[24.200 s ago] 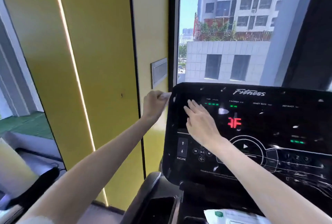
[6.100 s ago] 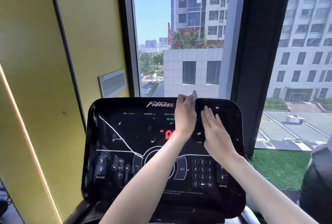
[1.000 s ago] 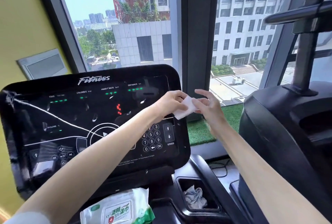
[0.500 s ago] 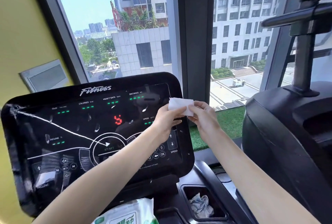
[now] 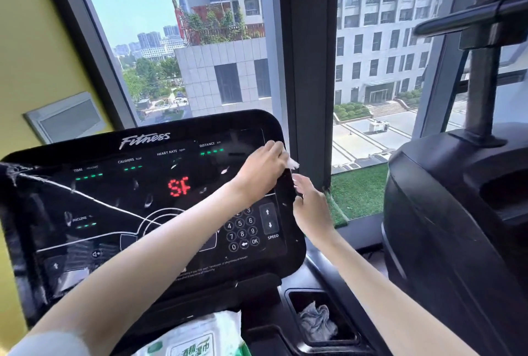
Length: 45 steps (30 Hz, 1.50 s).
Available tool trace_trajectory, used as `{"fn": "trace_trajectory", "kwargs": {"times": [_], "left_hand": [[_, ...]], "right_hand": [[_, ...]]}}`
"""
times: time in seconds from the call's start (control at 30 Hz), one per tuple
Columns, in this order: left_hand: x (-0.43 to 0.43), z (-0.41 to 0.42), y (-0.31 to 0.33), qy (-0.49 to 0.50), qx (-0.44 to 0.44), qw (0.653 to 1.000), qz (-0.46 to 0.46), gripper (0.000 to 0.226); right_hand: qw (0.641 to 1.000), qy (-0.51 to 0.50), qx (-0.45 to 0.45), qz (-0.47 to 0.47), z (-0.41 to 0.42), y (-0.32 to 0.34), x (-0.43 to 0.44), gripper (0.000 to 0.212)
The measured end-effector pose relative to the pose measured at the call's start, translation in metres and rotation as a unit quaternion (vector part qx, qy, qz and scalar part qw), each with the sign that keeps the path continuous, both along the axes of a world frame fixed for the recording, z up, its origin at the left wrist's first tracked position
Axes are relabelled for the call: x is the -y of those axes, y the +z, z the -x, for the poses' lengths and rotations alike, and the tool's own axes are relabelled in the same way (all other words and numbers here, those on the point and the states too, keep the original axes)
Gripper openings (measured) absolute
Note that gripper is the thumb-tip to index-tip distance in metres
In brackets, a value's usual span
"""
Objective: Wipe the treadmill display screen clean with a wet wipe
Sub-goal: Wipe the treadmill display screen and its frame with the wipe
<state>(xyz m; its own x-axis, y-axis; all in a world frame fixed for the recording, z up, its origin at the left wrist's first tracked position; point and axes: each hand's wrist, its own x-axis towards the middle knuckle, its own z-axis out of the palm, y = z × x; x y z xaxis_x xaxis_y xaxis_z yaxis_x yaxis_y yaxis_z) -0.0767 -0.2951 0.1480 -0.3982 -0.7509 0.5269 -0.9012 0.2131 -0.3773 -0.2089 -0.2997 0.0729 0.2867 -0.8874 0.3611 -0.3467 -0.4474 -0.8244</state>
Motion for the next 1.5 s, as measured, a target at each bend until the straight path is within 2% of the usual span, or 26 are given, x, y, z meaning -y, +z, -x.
{"fn": "trace_trajectory", "kwargs": {"times": [0.13, 0.27, 0.3, 0.37, 0.43, 0.5, 0.53, 0.6, 0.63, 0.7, 0.73, 0.8, 0.87, 0.9, 0.97, 1.03, 1.07, 1.17, 1.2, 1.23, 1.3, 1.33, 1.37, 1.4, 1.47, 1.5], "left_hand": [[-0.010, 0.003, -0.016, -0.043, -0.003, 0.991, -0.124, 0.032], [0.002, 0.004, 0.006, 0.061, -0.169, 0.983, -0.043, 0.028], [0.001, 0.008, 0.005, 0.066, -0.163, 0.983, -0.050, 0.030], [-0.007, 0.023, -0.008, 0.032, -0.078, 0.987, -0.140, 0.033], [-0.019, 0.029, -0.016, 0.007, -0.048, 0.977, -0.207, 0.026], [-0.009, 0.019, -0.005, 0.026, -0.087, 0.981, -0.172, 0.022], [-0.002, 0.011, 0.000, 0.046, -0.122, 0.984, -0.121, 0.018], [0.005, 0.002, -0.003, 0.065, -0.169, 0.982, -0.059, 0.012], [0.004, 0.002, -0.010, 0.059, -0.141, 0.986, -0.072, 0.017], [-0.008, 0.012, -0.035, 0.012, -0.055, 0.985, -0.161, 0.025], [-0.017, 0.015, -0.041, -0.006, -0.039, 0.979, -0.198, 0.025], [-0.014, 0.010, -0.032, -0.002, -0.076, 0.982, -0.175, 0.024], [-0.007, 0.004, -0.019, 0.033, -0.171, 0.981, -0.092, 0.026], [-0.005, 0.003, -0.019, 0.034, -0.195, 0.978, -0.067, 0.025], [-0.012, 0.012, -0.025, -0.004, -0.157, 0.983, -0.098, 0.026], [-0.022, 0.017, -0.036, -0.034, -0.100, 0.979, -0.175, 0.027], [-0.022, 0.013, -0.032, -0.024, -0.106, 0.979, -0.175, 0.029], [-0.005, -0.003, -0.016, 0.012, -0.245, 0.968, -0.046, 0.032], [-0.003, -0.002, -0.015, 0.017, -0.264, 0.964, -0.026, 0.030], [-0.003, 0.002, -0.018, 0.021, -0.223, 0.974, -0.044, 0.027], [-0.013, 0.019, -0.033, -0.012, -0.107, 0.983, -0.147, 0.032], [-0.018, 0.022, -0.036, -0.038, -0.084, 0.979, -0.182, 0.037], [-0.018, 0.020, -0.033, -0.047, -0.085, 0.979, -0.180, 0.040], [-0.013, 0.014, -0.025, -0.032, -0.118, 0.980, -0.157, 0.040], [-0.005, 0.004, -0.013, 0.001, -0.268, 0.962, -0.053, 0.028], [-0.005, 0.003, -0.013, 0.014, -0.295, 0.955, -0.031, 0.023]], "right_hand": [[0.996, -0.009, 0.074, -0.050, 0.001, -0.011, 0.000, 0.057], [0.992, 0.029, 0.100, -0.078, 0.003, -0.013, 0.002, 0.066], [0.990, 0.032, 0.104, -0.085, 0.004, -0.012, 0.002, 0.064], [0.990, 0.029, 0.107, -0.086, 0.007, -0.008, 0.003, 0.055], [0.989, 0.035, 0.110, -0.087, 0.012, -0.005, 0.005, 0.039], [0.987, 0.053, 0.114, -0.096, 0.017, -0.005, 0.002, 0.031], [0.987, 0.054, 0.110, -0.102, 0.019, -0.005, 0.000, 0.031], [0.990, 0.038, 0.089, -0.105, 0.019, -0.008, 0.001, 0.042], [0.991, 0.031, 0.076, -0.101, 0.017, -0.011, 0.003, 0.042], [0.992, 0.035, 0.074, -0.096, 0.015, -0.014, 0.007, 0.041], [0.990, 0.046, 0.086, -0.106, 0.015, -0.016, 0.009, 0.040], [0.987, 0.068, 0.094, -0.112, 0.016, -0.015, 0.009, 0.031], [0.990, 0.079, 0.075, -0.095, 0.019, -0.013, 0.008, 0.026], [0.992, 0.078, 0.058, -0.083, 0.021, -0.015, 0.008, 0.032], [0.994, 0.074, 0.031, -0.077, 0.020, -0.021, 0.008, 0.053], [0.996, 0.069, 0.001, -0.049, 0.022, -0.034, 0.004, 0.064], [0.998, 0.064, -0.012, -0.024, 0.024, -0.042, 0.000, 0.069], [0.991, 0.047, -0.082, 0.092, 0.035, -0.065, -0.012, 0.081], [0.983, 0.044, -0.109, 0.144, 0.037, -0.072, -0.014, 0.080], [0.972, 0.048, -0.130, 0.192, 0.038, -0.077, -0.015, 0.080], [0.950, 0.062, -0.178, 0.249, 0.039, -0.083, -0.011, 0.081], [0.943, 0.068, -0.198, 0.258, 0.038, -0.083, -0.010, 0.082], [0.938, 0.073, -0.213, 0.262, 0.038, -0.083, -0.009, 0.083], [0.935, 0.076, -0.221, 0.266, 0.038, -0.083, -0.009, 0.084], [0.931, 0.080, -0.235, 0.268, 0.040, -0.085, -0.011, 0.087], [0.929, 0.081, -0.241, 0.268, 0.040, -0.086, -0.012, 0.088]]}}
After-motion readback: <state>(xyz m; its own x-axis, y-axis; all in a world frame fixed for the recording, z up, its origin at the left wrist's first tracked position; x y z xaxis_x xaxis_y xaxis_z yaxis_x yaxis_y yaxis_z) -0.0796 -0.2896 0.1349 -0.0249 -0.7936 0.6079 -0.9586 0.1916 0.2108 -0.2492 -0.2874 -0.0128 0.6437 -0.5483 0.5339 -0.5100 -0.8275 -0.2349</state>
